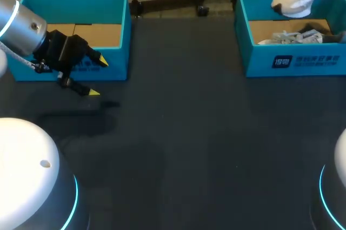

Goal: Take the shoe out of the shoebox, open the shoe tongue, remove and reinsert the insole, then place the shoe into the shoebox

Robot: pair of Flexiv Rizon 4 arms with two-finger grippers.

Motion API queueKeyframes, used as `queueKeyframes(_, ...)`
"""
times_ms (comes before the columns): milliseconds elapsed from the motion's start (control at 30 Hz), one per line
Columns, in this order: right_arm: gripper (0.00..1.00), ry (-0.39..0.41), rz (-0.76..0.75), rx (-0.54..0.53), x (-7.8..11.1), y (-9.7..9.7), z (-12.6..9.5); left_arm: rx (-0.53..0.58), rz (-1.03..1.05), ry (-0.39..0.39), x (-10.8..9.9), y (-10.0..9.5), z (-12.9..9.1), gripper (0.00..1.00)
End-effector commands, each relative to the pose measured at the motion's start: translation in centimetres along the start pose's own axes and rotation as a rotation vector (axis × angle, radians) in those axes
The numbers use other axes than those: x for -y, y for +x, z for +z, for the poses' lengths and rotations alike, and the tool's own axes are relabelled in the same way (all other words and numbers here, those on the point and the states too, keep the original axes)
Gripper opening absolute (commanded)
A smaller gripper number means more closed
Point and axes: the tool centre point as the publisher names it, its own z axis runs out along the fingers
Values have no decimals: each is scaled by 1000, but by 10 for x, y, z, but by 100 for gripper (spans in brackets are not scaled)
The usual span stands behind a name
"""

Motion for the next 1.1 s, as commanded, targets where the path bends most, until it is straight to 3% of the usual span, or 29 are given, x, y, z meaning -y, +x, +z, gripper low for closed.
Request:
queueKeyframes(33,0,38,272,-1,2,2,-3,0,1,-1,0,1,-1,100)
queueKeyframes(633,0,38,272,-1,2,2,-3,0,1,-1,0,1,-1,100)
queueKeyframes(900,0,73,514,33,14,-7,4,0,1,-1,0,1,-1,100)
queueKeyframes(1100,0,79,569,69,22,-5,12,0,1,-1,0,1,-1,100)
